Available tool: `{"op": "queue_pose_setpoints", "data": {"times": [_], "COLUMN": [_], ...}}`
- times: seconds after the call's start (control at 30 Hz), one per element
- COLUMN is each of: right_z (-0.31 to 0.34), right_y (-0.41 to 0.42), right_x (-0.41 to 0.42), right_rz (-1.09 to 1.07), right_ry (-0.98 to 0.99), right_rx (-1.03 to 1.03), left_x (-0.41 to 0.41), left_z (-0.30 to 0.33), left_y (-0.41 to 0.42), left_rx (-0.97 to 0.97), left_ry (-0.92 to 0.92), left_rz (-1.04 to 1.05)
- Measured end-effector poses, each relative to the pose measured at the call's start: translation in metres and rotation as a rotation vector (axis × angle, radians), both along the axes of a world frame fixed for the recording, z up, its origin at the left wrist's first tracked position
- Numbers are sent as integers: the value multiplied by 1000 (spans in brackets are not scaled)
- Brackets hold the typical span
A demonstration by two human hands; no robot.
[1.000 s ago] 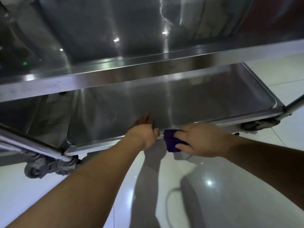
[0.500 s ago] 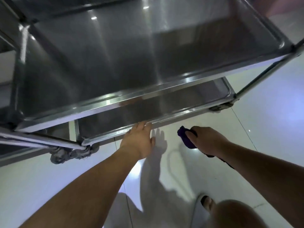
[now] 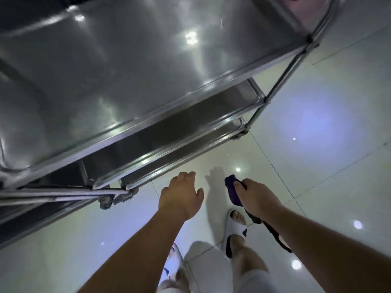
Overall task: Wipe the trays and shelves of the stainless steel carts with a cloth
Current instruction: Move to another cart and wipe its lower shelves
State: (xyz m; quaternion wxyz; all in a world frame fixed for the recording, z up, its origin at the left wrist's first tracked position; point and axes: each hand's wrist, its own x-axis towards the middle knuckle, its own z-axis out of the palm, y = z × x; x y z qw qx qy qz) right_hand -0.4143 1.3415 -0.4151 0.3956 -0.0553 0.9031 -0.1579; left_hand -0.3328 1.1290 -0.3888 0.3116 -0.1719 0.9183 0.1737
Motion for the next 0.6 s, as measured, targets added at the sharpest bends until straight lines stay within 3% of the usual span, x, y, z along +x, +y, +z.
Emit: {"op": "queue_pose_setpoints", "data": {"times": [0.23,0.6], "right_z": [119,236], "right_y": [23,73], "right_x": [32,94], "right_rz": [-229,-584], "right_ry": [128,176], "right_rx": [38,-54], "left_x": [1,15], "left_z": [104,211], "left_y": [19,67], "left_rx": [25,62], "left_ry": [79,157], "left_rz": [-131,-319]}}
